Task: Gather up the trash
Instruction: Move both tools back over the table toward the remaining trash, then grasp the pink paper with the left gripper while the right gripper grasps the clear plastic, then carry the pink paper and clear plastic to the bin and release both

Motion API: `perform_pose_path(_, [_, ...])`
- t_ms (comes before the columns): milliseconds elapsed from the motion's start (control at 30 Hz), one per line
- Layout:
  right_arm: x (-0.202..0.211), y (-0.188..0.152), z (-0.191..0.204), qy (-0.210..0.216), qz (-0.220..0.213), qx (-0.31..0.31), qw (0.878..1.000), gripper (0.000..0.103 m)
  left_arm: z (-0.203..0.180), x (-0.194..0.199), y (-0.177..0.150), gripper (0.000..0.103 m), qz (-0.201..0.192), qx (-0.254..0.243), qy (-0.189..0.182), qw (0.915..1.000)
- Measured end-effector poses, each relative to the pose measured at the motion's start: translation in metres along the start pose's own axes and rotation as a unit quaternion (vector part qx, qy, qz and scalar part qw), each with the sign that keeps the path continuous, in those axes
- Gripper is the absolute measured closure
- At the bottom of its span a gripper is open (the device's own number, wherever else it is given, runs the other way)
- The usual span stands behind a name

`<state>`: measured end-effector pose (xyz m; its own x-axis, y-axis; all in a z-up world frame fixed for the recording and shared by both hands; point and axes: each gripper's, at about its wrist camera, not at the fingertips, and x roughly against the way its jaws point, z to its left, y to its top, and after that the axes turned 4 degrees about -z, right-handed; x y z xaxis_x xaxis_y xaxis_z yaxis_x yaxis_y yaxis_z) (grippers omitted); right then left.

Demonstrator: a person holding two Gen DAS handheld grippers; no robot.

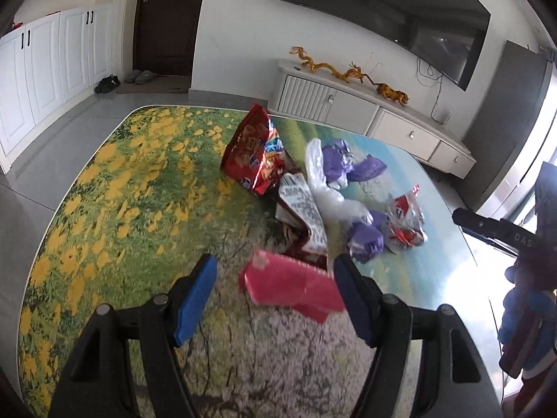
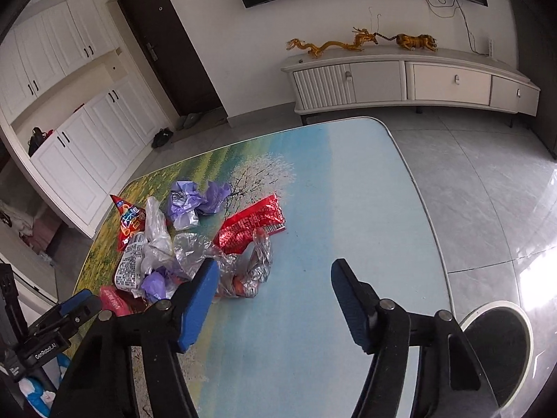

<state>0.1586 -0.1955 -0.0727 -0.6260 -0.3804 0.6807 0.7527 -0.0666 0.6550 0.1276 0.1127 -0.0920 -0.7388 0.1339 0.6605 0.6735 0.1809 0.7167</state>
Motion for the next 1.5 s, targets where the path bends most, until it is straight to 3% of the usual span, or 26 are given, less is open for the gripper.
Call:
perform_pose_path(267, [-0.037, 0.008, -0.006, 0.012, 0.029, -0.016, 0.999, 0.047, -0.006, -0.031, 0.002, 0.035, 0.038, -0.013, 0.004, 0.9992])
perform_pose_path(533, [-0.045, -0.006, 0.003, 0.016, 0.053, 0.009, 0.998, 0.076, -0.012, -0.02, -0.023, 0.036, 0.044, -0.029, -0.004, 0.9986])
perform_pose_path(633, [-0.04, -0.013, 0.004, 0.016, 0.056, 0.013, 0.998, 0.089, -0.011, -0.013, -0.03, 0.051, 0.04, -0.027, -0.014, 0.9987])
perform_pose_path(967, [0.008, -0.04, 0.0, 0.015, 0.038, 0.018, 0.999, 0.092, -0.019, 0.016, -0.042, 0.068, 0.03, -0.012, -0.057, 0.9979])
perform_pose_path(1333, [0.095, -0.047, -0.017, 0.007, -0.038, 0.003, 0.999, 0.093, -0.047, 0.057, -0.028, 0.071, -0.012, -0.034, -0.073, 0.9967])
perform_pose_path(1500, [0.134, -0.046, -0.046, -0.02, -0.076, -0.017, 0.997, 0.093, -0.077, 0.067, -0.009, 0.072, -0.026, -0.054, -0.105, 0.9927])
